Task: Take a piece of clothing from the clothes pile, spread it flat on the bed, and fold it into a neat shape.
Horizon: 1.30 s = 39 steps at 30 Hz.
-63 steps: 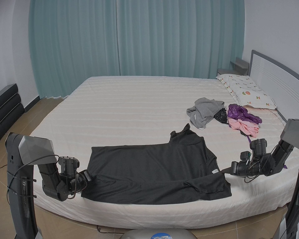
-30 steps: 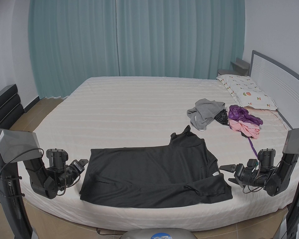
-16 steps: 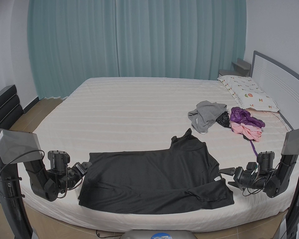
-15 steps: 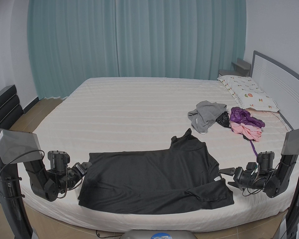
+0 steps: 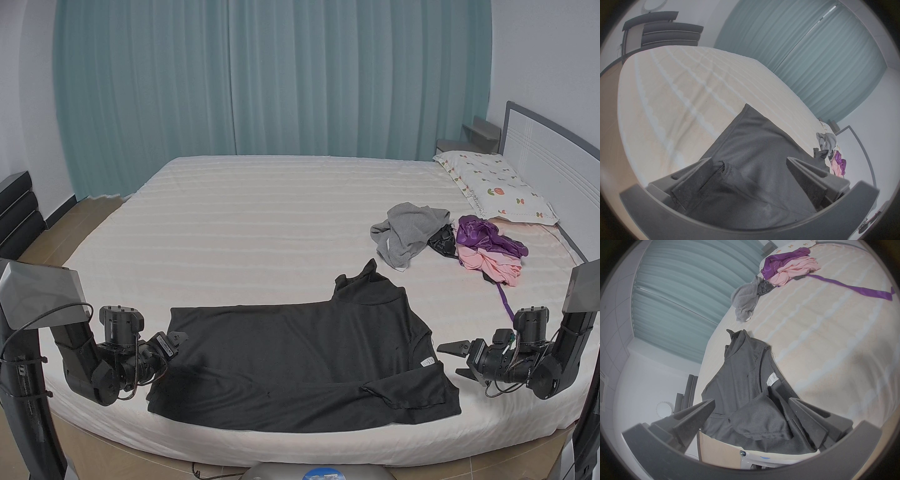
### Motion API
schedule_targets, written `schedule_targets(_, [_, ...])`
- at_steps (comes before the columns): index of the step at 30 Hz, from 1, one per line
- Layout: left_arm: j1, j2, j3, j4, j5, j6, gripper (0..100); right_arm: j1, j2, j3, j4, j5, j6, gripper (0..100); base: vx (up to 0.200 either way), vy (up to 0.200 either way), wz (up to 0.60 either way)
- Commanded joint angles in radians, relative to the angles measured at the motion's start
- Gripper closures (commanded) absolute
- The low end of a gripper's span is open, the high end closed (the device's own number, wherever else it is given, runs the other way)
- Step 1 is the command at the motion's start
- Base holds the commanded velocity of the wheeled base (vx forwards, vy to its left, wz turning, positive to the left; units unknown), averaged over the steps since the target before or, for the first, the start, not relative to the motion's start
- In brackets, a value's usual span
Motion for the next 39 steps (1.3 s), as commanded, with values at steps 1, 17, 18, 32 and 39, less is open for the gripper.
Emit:
schedule_targets(1, [-0.001,0.056,-0.028,0.002,0.001,0.028,0,0.010,0.012,0.000,0.000,0.000,-0.002,0,0.000,0.000,0.00])
schedule_targets(17, [-0.002,0.110,-0.058,0.005,0.013,0.074,100,0.010,0.023,-0.003,-0.002,-0.006,-0.005,0,0.000,0.000,0.00])
schedule_targets(18, [-0.002,0.110,-0.056,0.005,0.013,0.074,100,0.010,0.023,-0.003,-0.002,-0.007,-0.005,0,0.000,0.000,0.00])
schedule_targets(32, [0.022,-0.013,0.067,0.003,0.015,0.075,100,0.124,0.059,-0.095,0.003,-0.161,-0.009,0,0.000,0.000,0.00])
schedule_targets(39, [0.021,-0.056,0.091,0.005,0.015,0.097,100,0.136,0.119,-0.187,0.047,-0.164,-0.091,0,0.000,0.000,0.00])
